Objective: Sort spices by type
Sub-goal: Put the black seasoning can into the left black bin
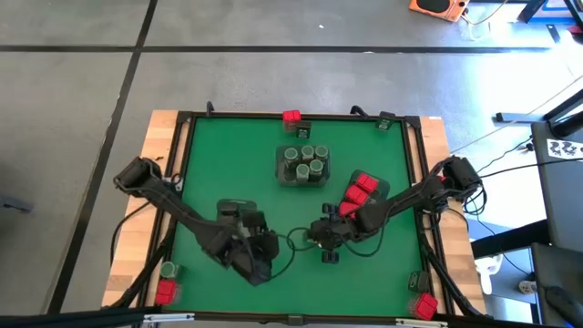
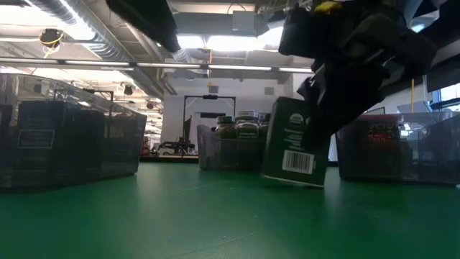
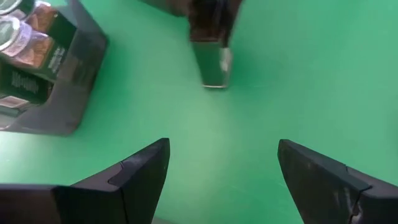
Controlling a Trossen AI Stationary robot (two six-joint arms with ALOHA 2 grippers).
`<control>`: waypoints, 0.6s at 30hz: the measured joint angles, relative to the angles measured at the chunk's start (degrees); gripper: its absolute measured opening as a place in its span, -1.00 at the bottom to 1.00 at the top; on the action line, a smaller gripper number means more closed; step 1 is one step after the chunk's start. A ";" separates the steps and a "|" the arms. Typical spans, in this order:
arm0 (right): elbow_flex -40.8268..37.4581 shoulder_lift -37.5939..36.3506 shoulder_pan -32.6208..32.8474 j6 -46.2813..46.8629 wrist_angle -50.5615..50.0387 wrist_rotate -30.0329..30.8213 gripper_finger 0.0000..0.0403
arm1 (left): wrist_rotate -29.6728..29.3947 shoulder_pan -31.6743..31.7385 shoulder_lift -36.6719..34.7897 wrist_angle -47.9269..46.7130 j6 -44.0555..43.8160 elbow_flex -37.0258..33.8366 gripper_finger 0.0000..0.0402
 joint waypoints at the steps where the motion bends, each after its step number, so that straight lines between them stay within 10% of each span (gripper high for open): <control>1: 0.00 0.08 0.00 -0.07 0.39 0.17 -0.32 | -0.10 0.33 -0.07 0.30 0.10 -0.50 0.48; 18: 3.37 -10.26 5.34 0.64 -16.03 1.39 0.47 | 4.11 5.09 0.86 15.74 1.60 -0.94 0.48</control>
